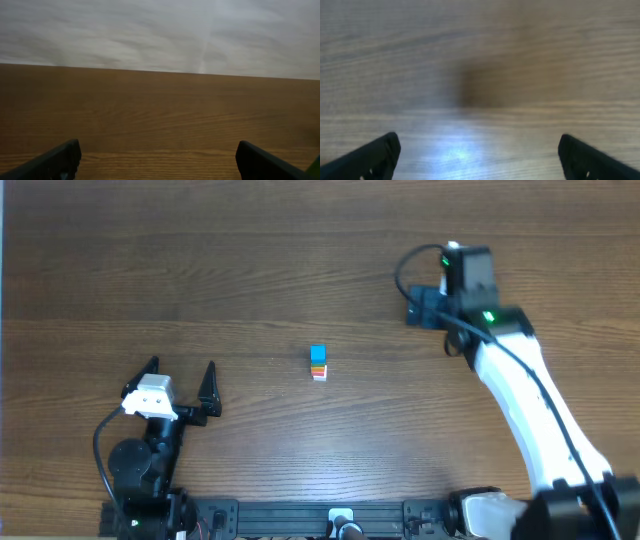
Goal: Stack Cubes
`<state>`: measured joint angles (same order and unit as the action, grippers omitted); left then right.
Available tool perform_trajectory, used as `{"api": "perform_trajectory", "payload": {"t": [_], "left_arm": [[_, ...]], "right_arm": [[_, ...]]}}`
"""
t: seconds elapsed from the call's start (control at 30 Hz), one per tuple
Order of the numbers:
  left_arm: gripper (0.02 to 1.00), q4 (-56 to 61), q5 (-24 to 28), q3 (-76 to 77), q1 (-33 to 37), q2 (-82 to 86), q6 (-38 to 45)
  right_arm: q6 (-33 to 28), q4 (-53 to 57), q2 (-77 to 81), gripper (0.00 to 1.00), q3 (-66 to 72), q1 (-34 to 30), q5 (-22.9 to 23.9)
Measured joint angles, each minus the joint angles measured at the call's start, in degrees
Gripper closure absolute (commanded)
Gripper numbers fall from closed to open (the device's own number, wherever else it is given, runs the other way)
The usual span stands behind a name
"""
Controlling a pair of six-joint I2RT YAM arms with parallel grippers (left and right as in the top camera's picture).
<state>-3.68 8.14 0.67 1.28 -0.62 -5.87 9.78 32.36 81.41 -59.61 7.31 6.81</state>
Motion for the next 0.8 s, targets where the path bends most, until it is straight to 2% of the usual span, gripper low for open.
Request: {"api": "perform_trajectory", "payload": {"t": [0.13, 0.4, 0.8], "left_arm": [[0.018, 0.0, 0.0, 0.0, 0.0, 0.0, 0.0], [0.018, 0.0, 0.0, 0.0, 0.0, 0.0, 0.0], [0.02, 0.0, 0.0, 0.0, 0.0, 0.0, 0.0]], "right_arm": [[-1.8, -7.5, -10.6, 0.007, 10.4, -3.7, -1.1], [-5.7, -20.3, -36.2, 0.009, 28.1, -5.5, -2.2], [-7.9, -25.6, -69.9, 0.007, 48.2, -5.9, -7.2]]}}
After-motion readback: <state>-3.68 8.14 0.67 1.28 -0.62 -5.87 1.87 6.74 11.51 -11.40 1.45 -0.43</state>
